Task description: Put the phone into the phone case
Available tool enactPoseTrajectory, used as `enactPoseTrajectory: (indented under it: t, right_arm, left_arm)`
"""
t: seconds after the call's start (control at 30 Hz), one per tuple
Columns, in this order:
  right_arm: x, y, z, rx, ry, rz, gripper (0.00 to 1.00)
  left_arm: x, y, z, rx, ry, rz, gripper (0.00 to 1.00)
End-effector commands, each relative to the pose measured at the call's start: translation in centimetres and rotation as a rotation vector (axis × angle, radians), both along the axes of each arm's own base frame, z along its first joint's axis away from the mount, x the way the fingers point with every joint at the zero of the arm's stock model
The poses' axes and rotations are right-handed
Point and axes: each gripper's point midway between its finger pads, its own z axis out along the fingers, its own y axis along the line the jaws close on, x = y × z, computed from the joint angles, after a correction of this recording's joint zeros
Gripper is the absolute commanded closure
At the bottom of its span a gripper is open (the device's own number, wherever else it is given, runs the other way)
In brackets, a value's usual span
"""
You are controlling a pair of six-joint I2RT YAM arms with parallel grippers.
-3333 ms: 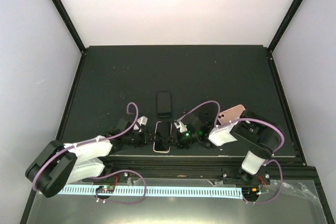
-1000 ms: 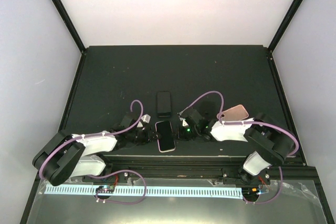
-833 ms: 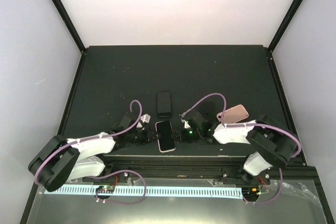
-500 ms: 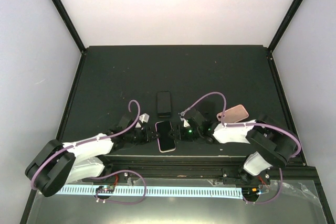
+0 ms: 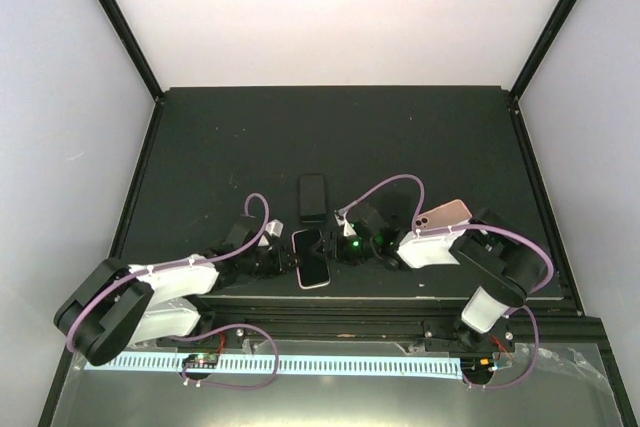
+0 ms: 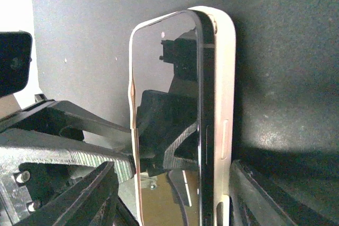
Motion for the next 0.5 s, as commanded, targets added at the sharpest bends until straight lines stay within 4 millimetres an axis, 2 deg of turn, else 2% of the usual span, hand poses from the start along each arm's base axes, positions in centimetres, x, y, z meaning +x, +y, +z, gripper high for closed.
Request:
enactPoseTrajectory:
  t: [0.0,0.13,0.17,0.23,0.47]
  right_arm:
    - [0.2,2.4,3.1,0.173,-0.008,0.022,0.42]
    - [0.1,2.7,4.3,0.249,-0.005,0.013,0.43]
    - [0.2,2.8,4.7,0.269,-0.019,0.019,0.43]
    - [0.1,2.9,4.8,0.279,-0.029,0.029,0.43]
    - [-0.1,3.5,5.5,0.344,-0.012,0.042,0.43]
  left_arm:
    - [0.4,-0.3,0.5,-0.031,-0.029,0.005,0.71]
    - [0.4,0.2,0.7,-0.023,-0.045,0.021,0.71]
    - [0.5,0.4,0.8,-0.028,-0.051,0.03,0.68]
    - [0.6,1.0,1.0,-0.04,-0.066,0.06,0.63]
    - [0.9,2.5,1.6,-0.05,-0.115,0.106,0.61]
